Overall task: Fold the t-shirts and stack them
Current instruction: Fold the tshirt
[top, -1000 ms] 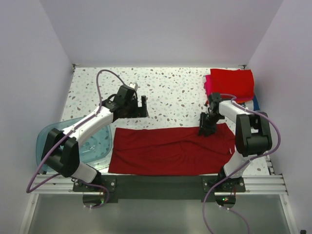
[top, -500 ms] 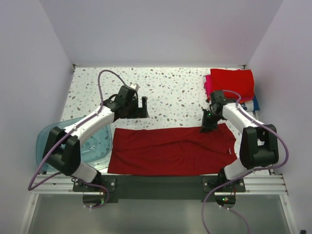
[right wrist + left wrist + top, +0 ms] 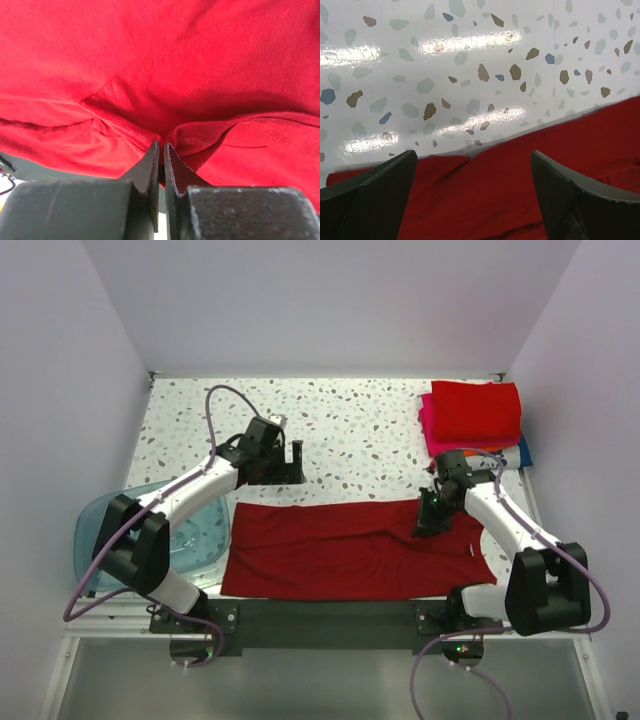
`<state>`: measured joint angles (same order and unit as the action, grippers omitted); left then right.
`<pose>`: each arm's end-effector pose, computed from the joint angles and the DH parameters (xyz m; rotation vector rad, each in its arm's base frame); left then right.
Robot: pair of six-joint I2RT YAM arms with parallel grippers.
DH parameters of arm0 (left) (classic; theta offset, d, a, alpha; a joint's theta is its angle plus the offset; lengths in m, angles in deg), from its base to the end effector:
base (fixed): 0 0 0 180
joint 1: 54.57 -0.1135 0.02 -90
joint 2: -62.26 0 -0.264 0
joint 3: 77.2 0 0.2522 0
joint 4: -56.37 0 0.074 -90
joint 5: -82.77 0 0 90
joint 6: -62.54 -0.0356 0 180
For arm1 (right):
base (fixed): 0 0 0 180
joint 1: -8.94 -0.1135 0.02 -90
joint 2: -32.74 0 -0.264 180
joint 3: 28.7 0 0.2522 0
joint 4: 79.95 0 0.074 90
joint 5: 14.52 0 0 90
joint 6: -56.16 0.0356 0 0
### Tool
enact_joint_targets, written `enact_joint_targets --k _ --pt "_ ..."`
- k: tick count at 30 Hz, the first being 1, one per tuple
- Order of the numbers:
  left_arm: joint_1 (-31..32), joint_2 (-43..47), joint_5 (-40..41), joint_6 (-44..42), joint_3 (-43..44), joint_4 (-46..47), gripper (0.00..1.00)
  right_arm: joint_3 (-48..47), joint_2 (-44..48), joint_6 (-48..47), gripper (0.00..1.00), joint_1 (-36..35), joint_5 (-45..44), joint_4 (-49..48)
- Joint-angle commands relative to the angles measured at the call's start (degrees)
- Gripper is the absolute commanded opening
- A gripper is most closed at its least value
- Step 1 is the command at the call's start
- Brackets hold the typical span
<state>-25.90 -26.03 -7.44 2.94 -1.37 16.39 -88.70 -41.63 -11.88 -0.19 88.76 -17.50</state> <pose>0.2853 -0.1561 0.2361 -0.0368 2.5392 -0.4297 0.2139 0.0427 0.1994 0.2905 2.9389 0.4226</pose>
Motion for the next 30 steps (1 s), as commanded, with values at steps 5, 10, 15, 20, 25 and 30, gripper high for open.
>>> enact_joint_targets --k 5,10,15,20,25,30 --pt "0.3 -1.5 0.0 -1.3 1.2 0.6 1.00 3.5 5.1 3.3 0.10 -2.0 3.7 1.7" --pt "0.3 -2.0 2.8 -1.6 0.8 -0.9 1.00 4.8 7.8 4.0 0.32 -3.4 6.1 3.5" --pt "0.3 -2.1 5.8 -1.5 0.2 -2.8 1.00 2.4 8.6 3.7 0.51 -3.4 6.8 7.0" --pt "0.3 -1.1 7.6 -1.7 -0.9 -3.8 1.00 -0.4 5.3 7.5 0.53 -3.3 7.0 3.1" --pt "0.3 0.9 9.3 -1.4 -3.1 -5.2 1.00 -4.5 0.1 11.0 0.54 -3.3 3.3 -2.5" --pt "0.3 1.5 9.3 0.4 -5.7 -5.9 1.00 -7.1 -6.2 11.4 0.54 -2.9 -1.3 -7.4"
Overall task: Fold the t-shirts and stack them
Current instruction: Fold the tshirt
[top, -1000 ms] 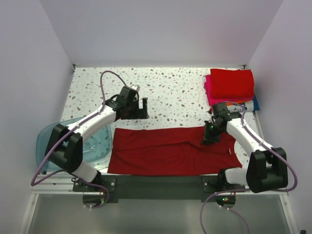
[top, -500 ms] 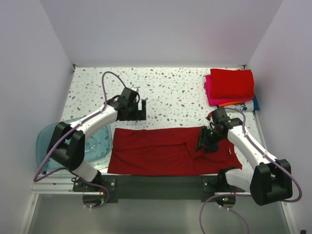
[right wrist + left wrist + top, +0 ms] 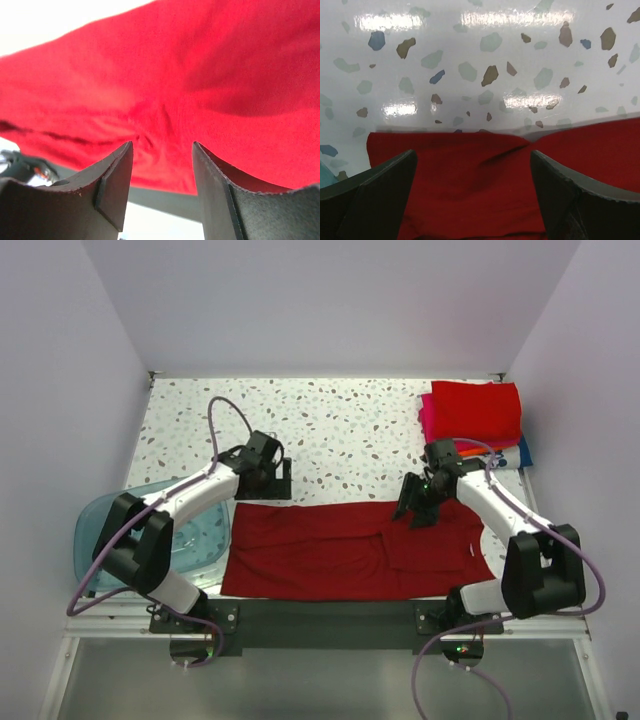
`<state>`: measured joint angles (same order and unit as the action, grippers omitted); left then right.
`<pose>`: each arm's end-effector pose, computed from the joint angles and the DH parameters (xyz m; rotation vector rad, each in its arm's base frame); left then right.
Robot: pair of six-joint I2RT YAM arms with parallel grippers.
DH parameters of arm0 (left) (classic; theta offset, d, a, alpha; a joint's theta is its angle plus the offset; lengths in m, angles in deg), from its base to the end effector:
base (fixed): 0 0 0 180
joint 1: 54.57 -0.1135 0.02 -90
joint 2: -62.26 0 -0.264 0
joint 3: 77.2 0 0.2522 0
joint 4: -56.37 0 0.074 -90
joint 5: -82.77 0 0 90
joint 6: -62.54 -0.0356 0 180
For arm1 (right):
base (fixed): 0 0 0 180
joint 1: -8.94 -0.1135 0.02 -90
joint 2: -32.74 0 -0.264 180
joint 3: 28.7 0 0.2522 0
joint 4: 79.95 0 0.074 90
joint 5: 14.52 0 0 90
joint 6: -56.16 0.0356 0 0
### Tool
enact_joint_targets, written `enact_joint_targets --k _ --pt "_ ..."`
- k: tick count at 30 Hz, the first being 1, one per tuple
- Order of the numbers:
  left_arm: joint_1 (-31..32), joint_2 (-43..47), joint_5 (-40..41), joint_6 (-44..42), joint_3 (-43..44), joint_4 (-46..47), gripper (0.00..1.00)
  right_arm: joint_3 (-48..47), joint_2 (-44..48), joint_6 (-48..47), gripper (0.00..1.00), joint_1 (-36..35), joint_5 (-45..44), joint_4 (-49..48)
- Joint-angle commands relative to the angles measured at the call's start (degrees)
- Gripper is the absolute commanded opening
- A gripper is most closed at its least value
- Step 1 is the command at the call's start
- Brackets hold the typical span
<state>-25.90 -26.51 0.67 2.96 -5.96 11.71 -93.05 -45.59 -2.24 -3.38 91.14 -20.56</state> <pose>0.2707 -0.1424 0.2048 -0.0857 2.6472 -0.1642 0.2347 0.0611 0.2074 0.4323 2.8962 0.5334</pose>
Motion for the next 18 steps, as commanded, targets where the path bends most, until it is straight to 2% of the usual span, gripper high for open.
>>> enact_joint_targets --k 1,12,18 --pt "0.3 2.2 1.1 1.0 -1.7 -1.4 1.00 -2.9 -3.1 1.6 0.54 0.7 -4.2 -4.8" --pt "0.3 1.1 -3.1 4.1 -5.9 0.8 1.00 1.9 -11.5 2.7 0.56 9.3 -3.5 -13.8" --pt "0.2 -1.7 -1.6 4.5 -5.3 0.5 1.00 3.7 -15.8 2.1 0.56 14.6 -2.6 -16.1"
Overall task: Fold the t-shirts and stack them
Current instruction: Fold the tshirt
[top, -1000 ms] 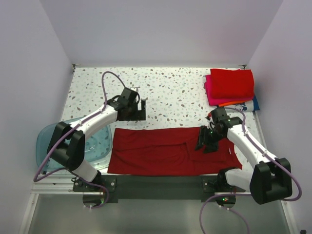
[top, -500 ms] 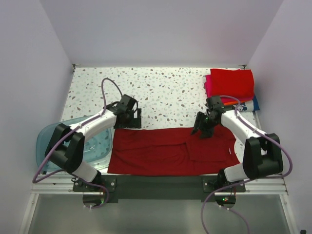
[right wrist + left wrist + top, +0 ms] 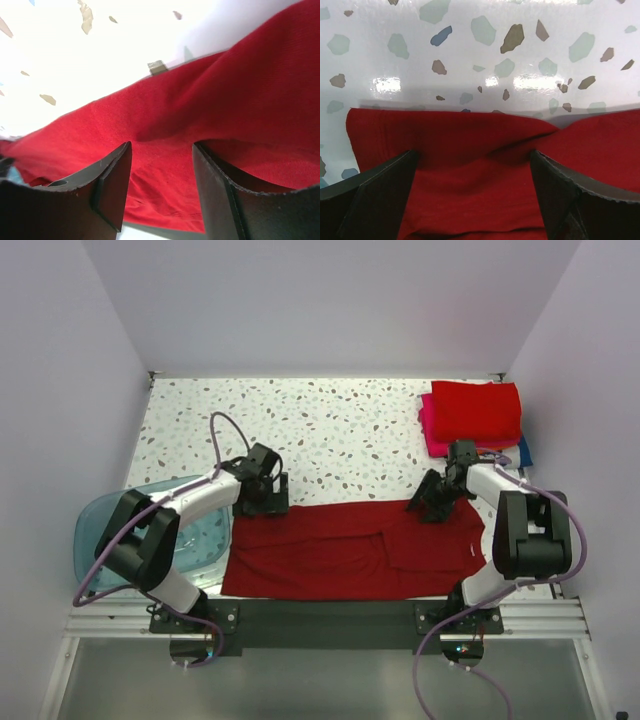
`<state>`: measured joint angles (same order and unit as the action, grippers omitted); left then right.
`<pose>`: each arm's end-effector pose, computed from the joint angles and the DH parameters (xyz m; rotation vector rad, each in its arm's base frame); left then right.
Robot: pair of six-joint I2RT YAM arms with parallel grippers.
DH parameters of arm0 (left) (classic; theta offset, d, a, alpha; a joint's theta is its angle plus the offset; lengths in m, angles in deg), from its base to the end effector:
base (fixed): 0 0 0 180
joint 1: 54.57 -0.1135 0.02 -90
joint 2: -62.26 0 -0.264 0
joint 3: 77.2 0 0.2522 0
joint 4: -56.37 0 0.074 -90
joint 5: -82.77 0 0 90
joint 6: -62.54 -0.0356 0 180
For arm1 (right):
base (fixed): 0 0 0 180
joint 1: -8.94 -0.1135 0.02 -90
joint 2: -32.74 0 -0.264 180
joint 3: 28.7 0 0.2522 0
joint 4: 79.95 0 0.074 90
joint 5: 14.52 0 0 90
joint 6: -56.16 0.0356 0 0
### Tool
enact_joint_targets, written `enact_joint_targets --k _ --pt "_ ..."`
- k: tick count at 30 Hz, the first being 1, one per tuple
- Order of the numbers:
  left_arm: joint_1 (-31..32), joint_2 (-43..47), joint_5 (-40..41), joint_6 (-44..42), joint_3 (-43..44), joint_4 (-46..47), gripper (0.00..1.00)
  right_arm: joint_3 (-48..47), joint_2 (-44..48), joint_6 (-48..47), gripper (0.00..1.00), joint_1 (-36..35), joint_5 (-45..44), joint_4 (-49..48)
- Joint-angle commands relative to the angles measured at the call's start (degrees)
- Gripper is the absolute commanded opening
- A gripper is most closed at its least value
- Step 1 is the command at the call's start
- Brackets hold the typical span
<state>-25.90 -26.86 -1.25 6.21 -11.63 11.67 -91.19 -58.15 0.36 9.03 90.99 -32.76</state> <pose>0.2542 -0.1348 0.1751 -0.1480 2.7558 -0.1511 0.2729 0.0091 0.1526 0.8186 2.8253 0.4920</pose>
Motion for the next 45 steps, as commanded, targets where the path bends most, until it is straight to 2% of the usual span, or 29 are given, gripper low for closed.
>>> enact_joint_targets --k 1,14,21,27,35,40,45 --pt "0.2 -1.8 0.8 1.7 0.6 0.2 1.00 1.9 -4.4 -0.7 0.56 2.4 -2.6 -4.0" --pt "0.1 -0.7 9.3 5.3 1.4 -3.8 1.00 -1.3 -8.9 -2.1 0.56 5.4 -4.2 -2.8" --pt "0.2 0.3 12.0 2.5 5.0 -3.2 1.00 -3.9 -7.9 -3.5 0.56 5.5 -3.3 -1.9" --pt "1.8 0.5 11.1 -4.0 10.7 0.8 1.00 -4.2 0.5 -6.8 0.58 5.5 -5.9 2.9" --pt "9.8 -1.4 6.2 -9.0 12.1 6.0 1.00 -2.0 9.5 -7.8 0.62 5.5 -9.7 9.2" --pt "14.0 -1.8 -1.9 -9.1 8.3 9.9 1.00 0.7 8.7 -8.1 0.63 5.4 -11.9 8.4" --pt "15.8 -2.0 -3.0 -8.5 4.1 12.7 1.00 3.6 6.1 -7.8 0.63 5.4 -10.9 3.4"
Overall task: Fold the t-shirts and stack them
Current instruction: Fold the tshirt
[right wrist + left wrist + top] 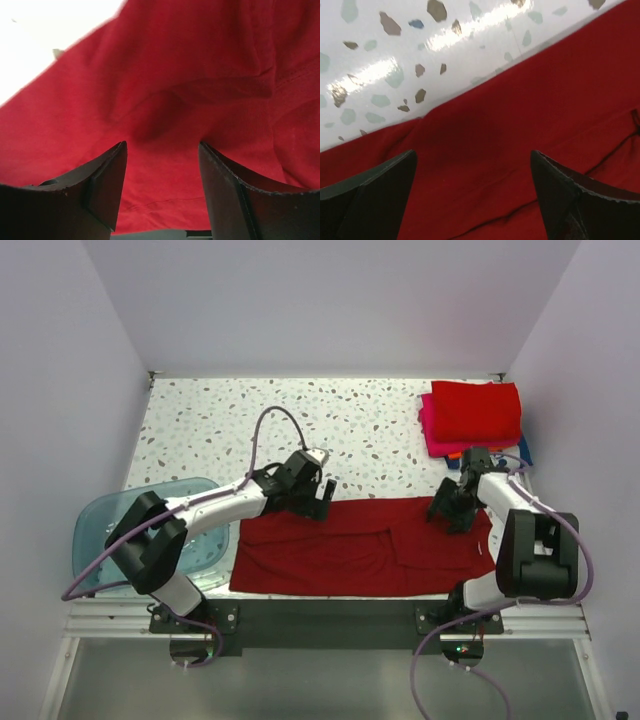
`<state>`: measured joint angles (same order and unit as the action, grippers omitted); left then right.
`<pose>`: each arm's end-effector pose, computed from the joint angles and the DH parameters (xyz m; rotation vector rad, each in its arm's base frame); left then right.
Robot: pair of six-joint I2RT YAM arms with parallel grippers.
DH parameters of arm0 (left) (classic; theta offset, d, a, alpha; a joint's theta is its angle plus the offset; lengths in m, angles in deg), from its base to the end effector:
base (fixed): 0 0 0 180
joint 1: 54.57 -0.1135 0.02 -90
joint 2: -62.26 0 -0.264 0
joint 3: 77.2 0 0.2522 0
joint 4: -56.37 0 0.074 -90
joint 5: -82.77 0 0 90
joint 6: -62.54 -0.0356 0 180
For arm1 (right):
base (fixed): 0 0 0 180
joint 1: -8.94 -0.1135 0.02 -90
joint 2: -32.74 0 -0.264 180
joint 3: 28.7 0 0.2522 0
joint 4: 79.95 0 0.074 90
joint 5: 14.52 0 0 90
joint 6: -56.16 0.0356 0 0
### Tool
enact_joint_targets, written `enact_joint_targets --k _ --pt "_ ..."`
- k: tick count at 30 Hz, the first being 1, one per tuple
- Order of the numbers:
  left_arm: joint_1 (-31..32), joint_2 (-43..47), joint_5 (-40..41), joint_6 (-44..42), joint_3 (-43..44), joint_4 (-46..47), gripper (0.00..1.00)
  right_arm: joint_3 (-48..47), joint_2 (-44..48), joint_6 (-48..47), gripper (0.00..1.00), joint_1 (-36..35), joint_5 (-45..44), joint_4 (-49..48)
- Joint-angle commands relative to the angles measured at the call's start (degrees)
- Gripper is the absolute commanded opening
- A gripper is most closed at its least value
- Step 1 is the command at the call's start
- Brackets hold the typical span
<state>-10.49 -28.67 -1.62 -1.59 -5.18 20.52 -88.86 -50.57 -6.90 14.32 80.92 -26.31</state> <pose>0.2366 -0.2243 0.2064 0.3657 2.5336 -0.3632 0.2454 -0.0197 0.1700 0.7990 2.8151 0.1999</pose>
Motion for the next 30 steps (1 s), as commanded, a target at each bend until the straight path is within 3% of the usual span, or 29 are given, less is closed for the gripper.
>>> enact_joint_targets --k 1,5,9,16,30 --pt "0.6 -0.4 -2.6 -0.3 -3.1 4.0 1.00 1.7 -3.2 -0.5 0.63 0.1 -0.7 -4.6" --pt "0.6 -0.5 -2.3 1.2 -6.7 3.8 1.00 1.1 -8.4 0.2 0.62 -2.0 0.0 -7.8" --pt "0.7 1.0 -1.4 3.2 -9.1 2.1 1.00 -2.1 -14.8 2.1 0.62 -9.1 -0.8 -9.2" --pt "1.1 5.7 0.7 7.2 -12.1 -2.3 1.00 -12.8 -24.2 6.0 0.62 -17.8 -0.5 -10.6" --pt "1.1 5.7 -1.6 9.2 -4.9 -13.5 1.00 -40.3 -44.2 6.9 0.62 -24.6 1.6 -5.3"
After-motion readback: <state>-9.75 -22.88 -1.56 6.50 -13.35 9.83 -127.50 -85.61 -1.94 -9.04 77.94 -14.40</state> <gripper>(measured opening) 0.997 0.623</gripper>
